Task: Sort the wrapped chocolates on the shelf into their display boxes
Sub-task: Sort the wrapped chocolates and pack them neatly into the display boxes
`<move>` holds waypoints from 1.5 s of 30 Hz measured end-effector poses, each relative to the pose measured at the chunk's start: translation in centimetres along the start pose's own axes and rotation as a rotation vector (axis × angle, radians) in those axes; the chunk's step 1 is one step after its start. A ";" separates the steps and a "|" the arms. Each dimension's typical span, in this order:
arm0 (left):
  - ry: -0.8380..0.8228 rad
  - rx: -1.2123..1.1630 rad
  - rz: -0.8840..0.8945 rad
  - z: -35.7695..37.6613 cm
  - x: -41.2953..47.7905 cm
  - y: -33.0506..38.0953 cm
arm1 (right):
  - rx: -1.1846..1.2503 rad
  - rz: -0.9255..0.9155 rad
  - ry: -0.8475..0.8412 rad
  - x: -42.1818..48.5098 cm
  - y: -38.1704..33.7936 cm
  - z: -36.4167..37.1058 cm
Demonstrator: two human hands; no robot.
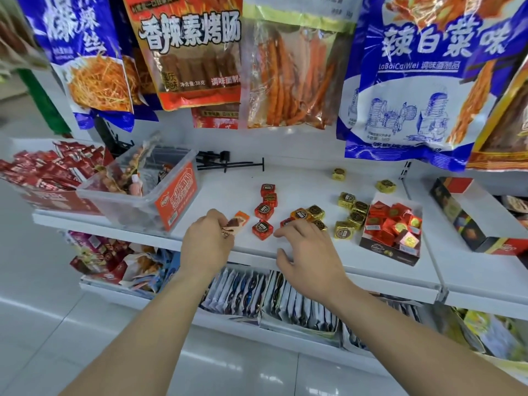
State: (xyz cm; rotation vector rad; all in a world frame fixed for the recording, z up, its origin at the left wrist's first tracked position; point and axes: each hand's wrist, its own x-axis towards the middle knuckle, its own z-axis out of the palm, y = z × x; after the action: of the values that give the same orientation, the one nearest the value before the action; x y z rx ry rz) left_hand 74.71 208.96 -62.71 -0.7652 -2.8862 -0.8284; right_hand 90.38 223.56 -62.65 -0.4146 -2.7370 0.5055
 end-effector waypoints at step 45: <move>-0.371 -0.320 0.448 6.3 -9.3 25.8 | -0.034 0.328 0.486 -12.5 19.0 -16.1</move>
State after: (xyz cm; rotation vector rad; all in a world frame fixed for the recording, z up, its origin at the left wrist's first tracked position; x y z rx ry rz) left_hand 95.61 226.97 -57.14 -1.6811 -2.7034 -1.1976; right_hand 111.71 241.09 -59.06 -0.8770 -2.2195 0.3746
